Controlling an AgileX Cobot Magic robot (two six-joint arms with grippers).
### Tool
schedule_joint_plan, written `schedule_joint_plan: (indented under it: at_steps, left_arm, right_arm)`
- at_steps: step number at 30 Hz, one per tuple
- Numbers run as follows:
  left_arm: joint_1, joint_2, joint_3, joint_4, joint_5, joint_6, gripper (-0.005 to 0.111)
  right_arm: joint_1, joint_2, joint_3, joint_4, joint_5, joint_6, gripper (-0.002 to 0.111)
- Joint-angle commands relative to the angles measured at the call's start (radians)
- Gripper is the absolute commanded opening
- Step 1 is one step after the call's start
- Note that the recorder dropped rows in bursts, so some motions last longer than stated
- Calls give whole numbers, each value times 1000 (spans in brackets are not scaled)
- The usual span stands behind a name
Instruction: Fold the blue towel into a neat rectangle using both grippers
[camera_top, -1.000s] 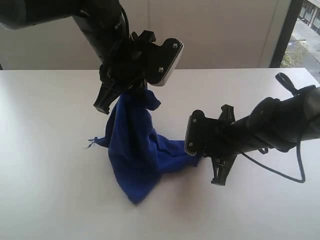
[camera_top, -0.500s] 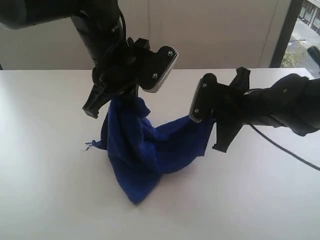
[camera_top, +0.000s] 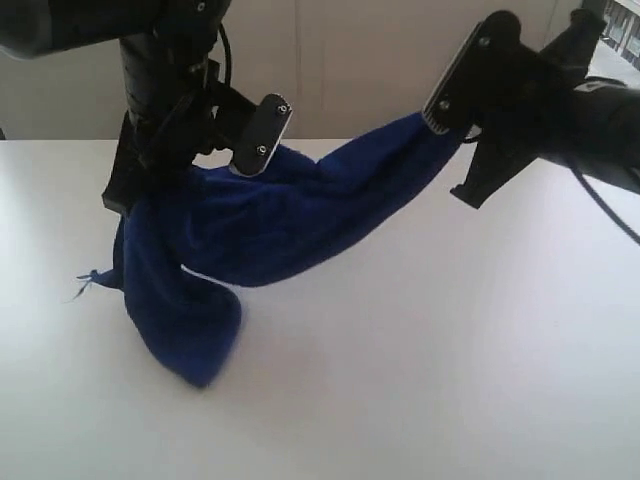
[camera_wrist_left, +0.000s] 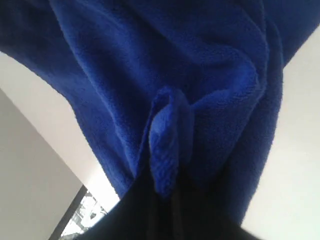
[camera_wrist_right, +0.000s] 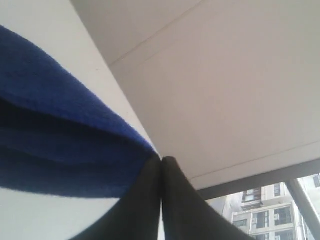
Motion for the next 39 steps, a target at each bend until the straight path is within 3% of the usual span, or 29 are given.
schedule_joint_plan:
  at_steps: [1, 7, 10, 13, 16, 21, 25, 27, 29, 31, 32, 36, 39]
  left_arm:
    - [30, -14, -4, 49, 94, -69, 0]
    - [111, -14, -4, 45, 94, -159, 0]
    - [147, -14, -4, 18, 94, -165, 0]
    - [170, -14, -4, -31, 94, -165, 0]
    - [169, -14, -4, -64, 94, -158, 0]
    - [168, -20, -4, -232, 94, 7, 0]
    - [160, -41, -4, -340, 94, 163, 0]
    - [133, -53, -4, -360, 94, 268, 0]
    - [90, -67, -4, -360, 94, 302, 0]
    - [38, -82, -6, -360, 94, 344, 0]
    - [7, -94, -6, -362, 94, 359, 0]
    - [-106, -178, -6, -391, -29, 375, 0]
    - [-120, -223, -6, -391, -72, 375, 0]
  right_arm:
    - [0, -56, 11, 99, -61, -65, 0]
    - [0, -94, 11, 512, -215, -368, 0]
    - [0, -99, 16, 600, -313, -368, 0]
    - [0, -99, 16, 630, -300, -368, 0]
    - [0, -99, 16, 673, -143, -368, 0]
    - [0, -99, 26, 637, 275, -368, 0]
    - [0, -87, 13, 419, 500, -368, 0]
    - [0, -76, 5, 384, 520, -368, 10]
    - [0, -68, 3, 384, 509, -368, 27]
    - [0, -65, 3, 384, 497, -368, 55]
    - [0, -63, 3, 384, 458, -368, 63]
    - [0, -59, 18, 384, 262, -329, 65]
    - [0, -52, 27, 384, 245, -329, 64]
